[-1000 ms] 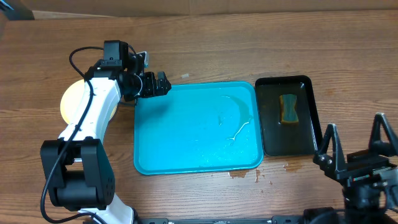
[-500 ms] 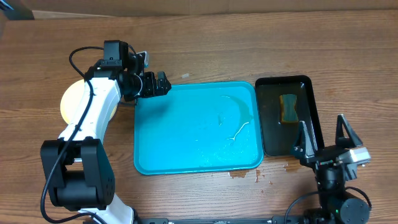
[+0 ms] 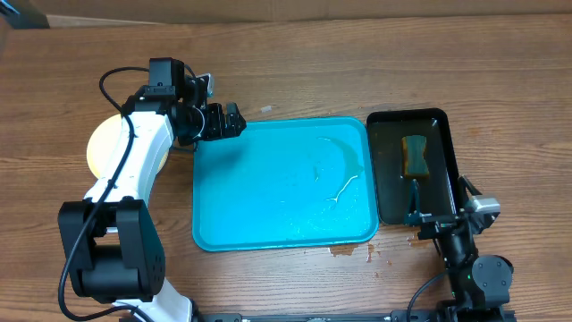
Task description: Clean dirty plates on tray and stack at the side
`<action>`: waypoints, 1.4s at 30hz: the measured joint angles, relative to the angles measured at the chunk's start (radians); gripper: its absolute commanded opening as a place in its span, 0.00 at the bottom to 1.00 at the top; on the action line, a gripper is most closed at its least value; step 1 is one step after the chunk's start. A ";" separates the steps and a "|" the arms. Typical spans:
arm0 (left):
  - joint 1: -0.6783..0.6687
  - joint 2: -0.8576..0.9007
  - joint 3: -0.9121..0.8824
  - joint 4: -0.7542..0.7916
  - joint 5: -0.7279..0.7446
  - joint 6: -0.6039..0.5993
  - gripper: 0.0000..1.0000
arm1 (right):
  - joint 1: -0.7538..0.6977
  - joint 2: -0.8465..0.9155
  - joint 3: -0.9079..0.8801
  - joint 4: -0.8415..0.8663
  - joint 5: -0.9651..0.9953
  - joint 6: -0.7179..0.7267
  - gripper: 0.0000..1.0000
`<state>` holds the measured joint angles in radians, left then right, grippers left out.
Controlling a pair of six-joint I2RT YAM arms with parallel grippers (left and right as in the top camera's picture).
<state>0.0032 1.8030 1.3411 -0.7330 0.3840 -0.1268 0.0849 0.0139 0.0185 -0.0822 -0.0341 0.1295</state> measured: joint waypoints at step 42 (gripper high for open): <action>0.000 0.000 0.000 0.000 0.000 0.000 1.00 | 0.000 0.000 0.000 -0.007 -0.003 -0.220 1.00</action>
<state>0.0032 1.8030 1.3411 -0.7326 0.3840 -0.1265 0.0849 0.0139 0.0185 -0.0895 -0.0372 -0.0906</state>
